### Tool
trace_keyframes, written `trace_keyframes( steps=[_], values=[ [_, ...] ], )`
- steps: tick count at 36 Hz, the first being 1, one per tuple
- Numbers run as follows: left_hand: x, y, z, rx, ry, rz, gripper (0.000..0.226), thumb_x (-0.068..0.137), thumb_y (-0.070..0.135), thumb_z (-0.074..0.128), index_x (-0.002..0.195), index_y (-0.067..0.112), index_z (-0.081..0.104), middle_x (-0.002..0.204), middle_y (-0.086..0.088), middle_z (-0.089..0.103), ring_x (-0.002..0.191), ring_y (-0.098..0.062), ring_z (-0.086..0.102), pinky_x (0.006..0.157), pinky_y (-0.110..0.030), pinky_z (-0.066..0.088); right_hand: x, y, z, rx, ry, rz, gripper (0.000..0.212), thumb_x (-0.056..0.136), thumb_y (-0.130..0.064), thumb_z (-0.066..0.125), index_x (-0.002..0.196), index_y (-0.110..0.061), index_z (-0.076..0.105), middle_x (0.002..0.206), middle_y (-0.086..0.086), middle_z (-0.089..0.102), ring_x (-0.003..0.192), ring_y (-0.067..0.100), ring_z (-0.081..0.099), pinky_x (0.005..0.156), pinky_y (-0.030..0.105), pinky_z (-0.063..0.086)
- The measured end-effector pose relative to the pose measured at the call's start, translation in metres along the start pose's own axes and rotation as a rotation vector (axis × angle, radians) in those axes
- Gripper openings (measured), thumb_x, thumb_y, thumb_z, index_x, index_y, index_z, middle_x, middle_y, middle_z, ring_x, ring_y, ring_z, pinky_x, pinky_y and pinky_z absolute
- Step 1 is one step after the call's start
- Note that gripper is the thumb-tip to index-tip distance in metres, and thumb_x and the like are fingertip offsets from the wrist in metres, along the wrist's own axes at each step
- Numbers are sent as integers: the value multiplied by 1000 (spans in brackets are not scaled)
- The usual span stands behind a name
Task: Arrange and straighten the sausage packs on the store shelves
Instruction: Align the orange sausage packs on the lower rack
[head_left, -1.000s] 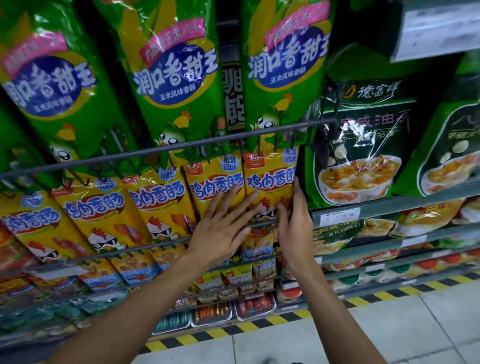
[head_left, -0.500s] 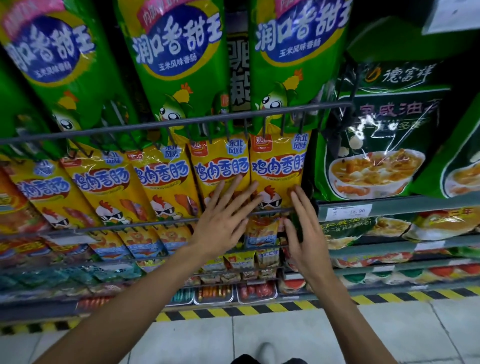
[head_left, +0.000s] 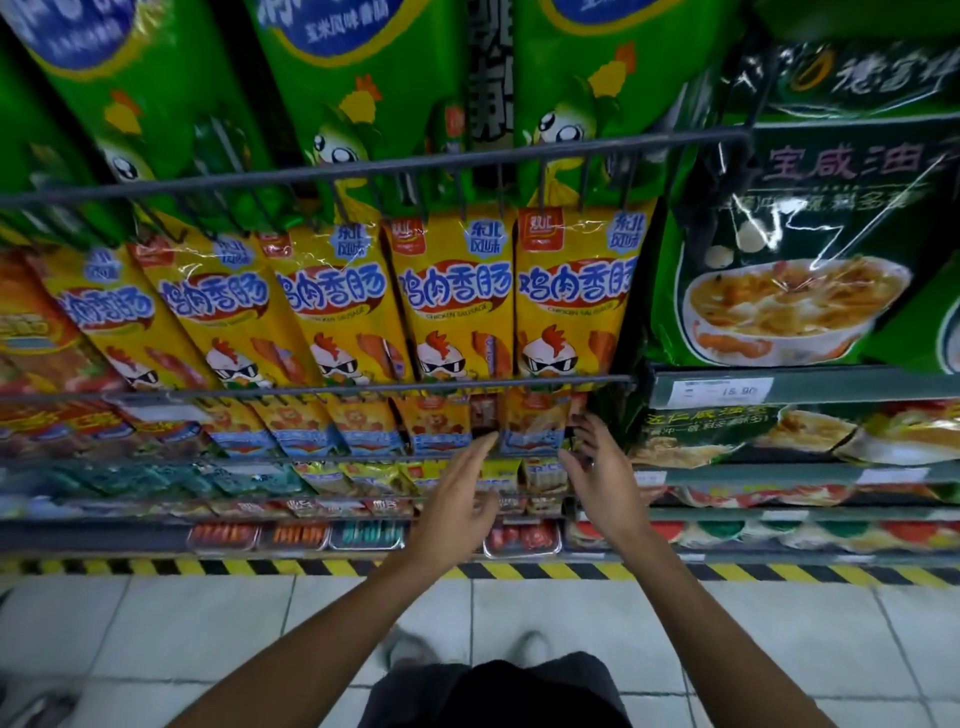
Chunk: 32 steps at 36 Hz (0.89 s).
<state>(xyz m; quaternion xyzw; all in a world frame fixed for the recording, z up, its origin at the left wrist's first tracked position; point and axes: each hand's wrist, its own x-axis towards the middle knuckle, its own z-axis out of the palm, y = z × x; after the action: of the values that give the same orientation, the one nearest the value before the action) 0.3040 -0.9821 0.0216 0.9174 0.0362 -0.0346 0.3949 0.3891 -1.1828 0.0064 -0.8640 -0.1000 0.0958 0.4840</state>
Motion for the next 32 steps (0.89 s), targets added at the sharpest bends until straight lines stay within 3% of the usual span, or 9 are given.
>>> trace_keyframes(
  steps=[2,5,7,11,17,21,24,28,32],
  values=[
    [14,1,5,-112,-7,-149,73,103,19,57,162,31,15,165,14,15,150,-5,23,100,-5,40,12,3,5,-45,-37,32,64,100,-33,60,152,-8,33,145,8,54,130,23,55,105,42,50],
    [35,-2,10,-206,-37,-292,79,102,24,60,163,30,9,169,6,15,154,-18,24,115,-42,42,28,6,13,-119,-45,39,45,101,-30,59,135,-4,46,103,7,67,88,21,67,72,35,53],
    [45,-5,13,-221,-82,-368,85,100,30,62,162,31,5,170,4,13,155,-23,22,119,-50,35,37,7,18,-169,-46,70,35,102,-29,58,125,-4,49,78,4,59,63,17,59,57,35,44],
    [61,5,13,-264,-140,-476,90,100,34,64,163,28,0,170,3,9,154,-24,23,121,-48,32,47,16,29,-212,-56,138,41,102,-35,57,129,-5,47,94,19,69,80,37,68,70,51,58],
    [75,8,18,-363,-185,-541,85,100,21,64,163,20,6,167,-4,21,148,-26,33,115,-40,35,53,26,33,-234,-46,144,46,102,-35,58,137,-8,48,102,18,71,89,37,69,73,48,58],
    [73,16,25,-389,-117,-515,79,100,11,60,162,19,11,141,2,52,108,-11,56,89,-27,46,46,22,30,-181,35,63,33,100,-24,62,126,-4,58,106,15,72,91,33,69,73,33,51],
    [71,24,28,-447,-81,-487,77,101,8,58,162,19,11,159,-4,38,137,-19,47,110,-33,41,42,19,26,-139,119,51,28,101,-23,60,121,-4,59,101,16,70,88,33,67,68,31,45],
    [74,34,27,-481,-95,-486,74,103,11,55,162,16,10,160,-5,36,140,-14,41,104,-24,32,42,18,16,-192,169,9,33,102,-26,59,125,-3,62,115,19,69,103,38,64,77,38,51],
    [77,29,29,-412,-192,-528,76,102,18,59,161,12,11,163,-8,30,149,-24,32,115,-33,30,44,21,8,-311,63,58,29,103,-28,57,109,0,63,94,22,69,85,43,66,65,40,47]
  ],
)
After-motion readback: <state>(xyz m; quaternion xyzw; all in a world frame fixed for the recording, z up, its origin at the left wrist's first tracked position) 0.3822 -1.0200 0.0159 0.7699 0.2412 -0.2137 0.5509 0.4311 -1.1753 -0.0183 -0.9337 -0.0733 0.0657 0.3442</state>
